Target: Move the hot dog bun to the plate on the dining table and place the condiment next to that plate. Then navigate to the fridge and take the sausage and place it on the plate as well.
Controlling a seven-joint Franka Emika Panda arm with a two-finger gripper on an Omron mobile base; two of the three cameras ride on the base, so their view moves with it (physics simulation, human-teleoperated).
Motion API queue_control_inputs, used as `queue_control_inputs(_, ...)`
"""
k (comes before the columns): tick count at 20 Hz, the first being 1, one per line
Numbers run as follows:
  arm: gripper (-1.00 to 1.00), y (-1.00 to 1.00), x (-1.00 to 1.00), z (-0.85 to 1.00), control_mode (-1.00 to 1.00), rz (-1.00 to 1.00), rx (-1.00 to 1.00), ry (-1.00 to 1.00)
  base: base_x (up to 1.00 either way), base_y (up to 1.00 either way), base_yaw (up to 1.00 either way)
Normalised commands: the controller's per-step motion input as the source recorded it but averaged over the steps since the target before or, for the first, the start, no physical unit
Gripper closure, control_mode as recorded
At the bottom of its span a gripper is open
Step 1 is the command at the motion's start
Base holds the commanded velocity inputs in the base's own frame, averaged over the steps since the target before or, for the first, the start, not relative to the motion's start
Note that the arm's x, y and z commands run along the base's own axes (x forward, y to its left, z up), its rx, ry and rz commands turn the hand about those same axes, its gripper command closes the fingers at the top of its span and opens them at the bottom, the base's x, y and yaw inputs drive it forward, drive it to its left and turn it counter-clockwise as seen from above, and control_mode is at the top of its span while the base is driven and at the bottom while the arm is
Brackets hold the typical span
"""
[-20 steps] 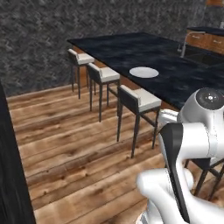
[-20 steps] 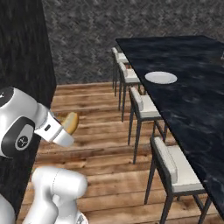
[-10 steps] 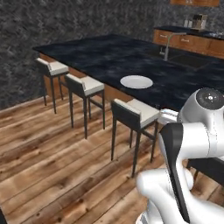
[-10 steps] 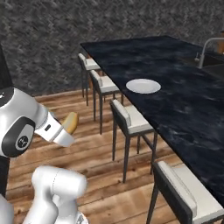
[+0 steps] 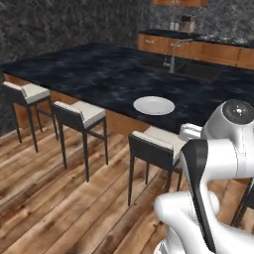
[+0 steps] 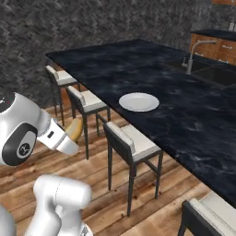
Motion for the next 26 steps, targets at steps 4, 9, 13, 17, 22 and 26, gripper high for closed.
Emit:
queue_control_inputs(4, 1.00, 0.00, 0.00, 0.00, 1.00, 0.00, 0.00, 0.00, 1.00, 0.82, -0.42)
queue_control_inputs(9, 1.00, 0.00, 0.00, 0.00, 1.00, 0.00, 0.00, 0.00, 1.00, 0.74, -0.46)
queue_control_inputs(13, 1.00, 0.00, 0.00, 0.00, 1.00, 0.00, 0.00, 0.00, 1.00, 0.64, -0.51)
queue_control_inputs(17, 1.00, 0.00, 0.00, 0.00, 1.00, 0.00, 0.00, 0.00, 1.00, 0.50, -0.54)
queue_control_inputs(22, 1.00, 0.00, 0.00, 0.00, 1.00, 0.00, 0.00, 0.00, 0.90, 0.38, -0.55)
queue_control_inputs(26, 1.00, 0.00, 0.00, 0.00, 1.00, 0.00, 0.00, 0.00, 0.89, 0.38, -0.53)
